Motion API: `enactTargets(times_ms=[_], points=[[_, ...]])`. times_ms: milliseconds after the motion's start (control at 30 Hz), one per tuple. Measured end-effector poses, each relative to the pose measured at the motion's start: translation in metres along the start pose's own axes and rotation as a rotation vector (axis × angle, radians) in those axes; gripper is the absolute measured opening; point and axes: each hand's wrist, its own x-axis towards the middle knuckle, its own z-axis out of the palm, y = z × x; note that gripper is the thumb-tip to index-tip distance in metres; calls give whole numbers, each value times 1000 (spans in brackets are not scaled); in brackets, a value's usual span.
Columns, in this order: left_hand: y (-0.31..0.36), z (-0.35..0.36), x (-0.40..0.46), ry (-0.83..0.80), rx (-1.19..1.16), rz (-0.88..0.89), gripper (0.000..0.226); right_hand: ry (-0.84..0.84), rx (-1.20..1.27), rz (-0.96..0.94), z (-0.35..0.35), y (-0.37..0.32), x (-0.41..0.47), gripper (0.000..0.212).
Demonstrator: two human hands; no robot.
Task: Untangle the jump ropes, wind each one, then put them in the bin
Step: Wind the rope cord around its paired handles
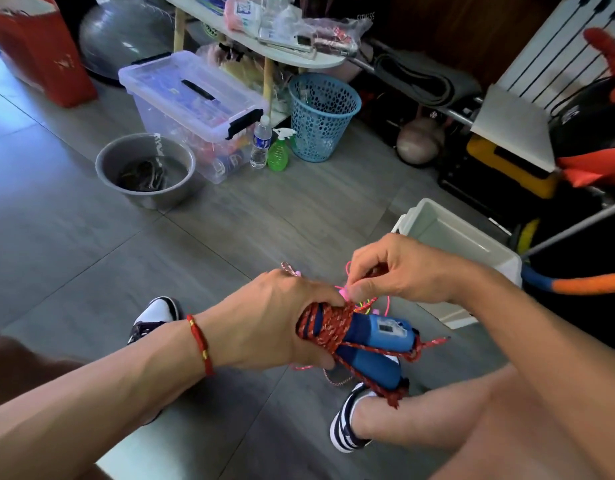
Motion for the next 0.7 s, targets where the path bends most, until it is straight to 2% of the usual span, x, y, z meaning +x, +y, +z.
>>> enactTargets(times_ms=[67,133,200,267,300,333,367,400,467,533,600,700], points=[[5,-7,-3,19,-78,-3,58,-39,142,-22,-1,5,0,5],[7,-12,-8,58,-182,-9,64,-42,236,-22,3,13,-1,15],[4,-15,-11,97,-391,-80,74,-57,357,39,9,32,-2,38],[0,-17,-10,158,-627,-181,79,66,404,30,18,62,0,69],[-2,-16,-7,208,-736,-237,76,102,297,-10,29,65,-2,57],[-4,-16,-4,265,-834,-291,66,160,194,-58,39,52,-4,23],[-7,-15,-1,314,-892,-342,54,175,186,-106,47,46,-3,12],[-11,-15,1,347,-899,-388,45,196,176,-91,56,36,-1,28],[-20,-14,3,374,-839,-460,39,211,307,-53,71,23,2,23],[-26,-12,2,381,-776,-513,35,233,324,-46,84,16,1,17],[-29,-10,3,386,-733,-530,29,267,263,4,91,14,0,24],[-32,-6,4,400,-718,-566,23,293,297,51,99,11,-5,32]])
